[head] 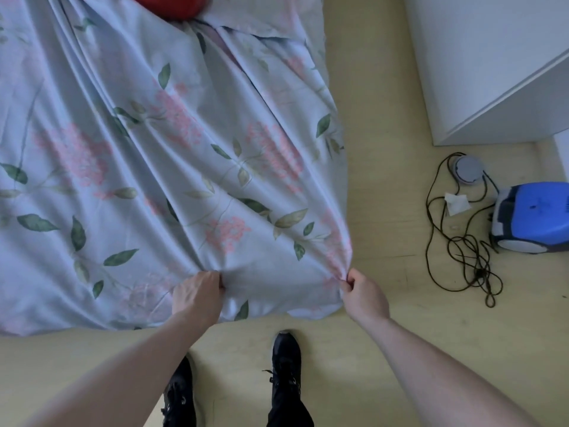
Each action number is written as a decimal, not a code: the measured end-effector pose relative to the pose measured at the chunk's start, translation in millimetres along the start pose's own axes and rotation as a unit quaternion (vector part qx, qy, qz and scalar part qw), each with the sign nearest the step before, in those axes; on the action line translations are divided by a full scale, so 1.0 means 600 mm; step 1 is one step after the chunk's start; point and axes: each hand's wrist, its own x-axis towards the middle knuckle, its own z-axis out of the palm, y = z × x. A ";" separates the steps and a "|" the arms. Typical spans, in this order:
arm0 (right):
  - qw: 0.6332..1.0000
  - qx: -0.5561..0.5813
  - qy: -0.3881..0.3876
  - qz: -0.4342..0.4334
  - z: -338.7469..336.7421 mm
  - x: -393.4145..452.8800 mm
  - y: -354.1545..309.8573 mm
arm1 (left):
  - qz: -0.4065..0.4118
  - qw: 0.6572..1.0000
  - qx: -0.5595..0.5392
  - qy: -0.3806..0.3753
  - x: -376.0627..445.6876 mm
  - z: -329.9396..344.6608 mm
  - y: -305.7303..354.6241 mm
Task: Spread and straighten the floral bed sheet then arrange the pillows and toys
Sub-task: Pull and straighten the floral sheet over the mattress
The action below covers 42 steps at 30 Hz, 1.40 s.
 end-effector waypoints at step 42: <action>0.994 -0.042 0.097 0.012 -0.130 0.102 -0.029 | 0.063 0.995 0.055 -0.052 -0.048 0.022 -0.115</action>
